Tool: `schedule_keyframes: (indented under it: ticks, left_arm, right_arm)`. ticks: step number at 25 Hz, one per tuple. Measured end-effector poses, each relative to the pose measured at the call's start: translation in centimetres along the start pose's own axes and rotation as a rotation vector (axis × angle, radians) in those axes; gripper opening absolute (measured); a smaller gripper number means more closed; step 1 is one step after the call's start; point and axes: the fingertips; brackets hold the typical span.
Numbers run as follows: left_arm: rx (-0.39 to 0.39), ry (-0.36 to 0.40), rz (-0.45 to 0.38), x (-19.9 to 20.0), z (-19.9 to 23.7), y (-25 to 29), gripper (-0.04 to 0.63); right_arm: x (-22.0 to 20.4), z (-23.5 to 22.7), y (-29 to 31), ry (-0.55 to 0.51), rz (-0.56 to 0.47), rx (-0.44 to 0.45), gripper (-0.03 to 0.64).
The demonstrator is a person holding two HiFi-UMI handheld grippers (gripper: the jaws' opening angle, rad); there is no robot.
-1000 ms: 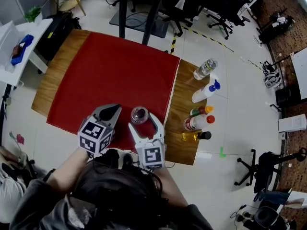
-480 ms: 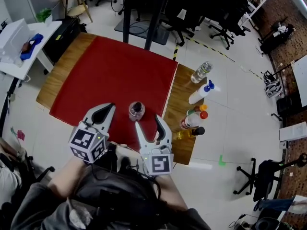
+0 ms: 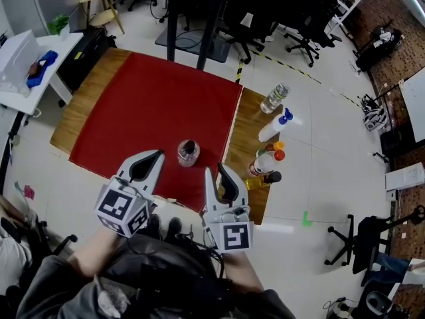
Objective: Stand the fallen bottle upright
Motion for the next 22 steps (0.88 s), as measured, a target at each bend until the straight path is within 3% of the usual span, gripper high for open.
schedule_keyframes:
  ticks: [3,12,22]
  left_arm:
    - [-0.022,0.003,0.001,-0.3,0.3,0.1,0.040]
    - [-0.031,0.004,-0.076,2.6,1.6,-0.3,0.040]
    - [-0.032,-0.006,-0.062,2.1,2.4,-0.6,0.040]
  right_arm:
    - [0.7,0.2,0.4,-0.019,-0.008,-0.010,0.015]
    - [3.2,2.4,2.1,-0.094,-0.009,0.014,0.012]
    - [2.3,3.5,3.1,-0.106,0.035,0.027,0.011]
Point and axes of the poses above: the fingertips, and each gripper's own axes: y forward along the fingers, z to its left, x out of its top, and after that the axes turned 1 degree about x, right-handed
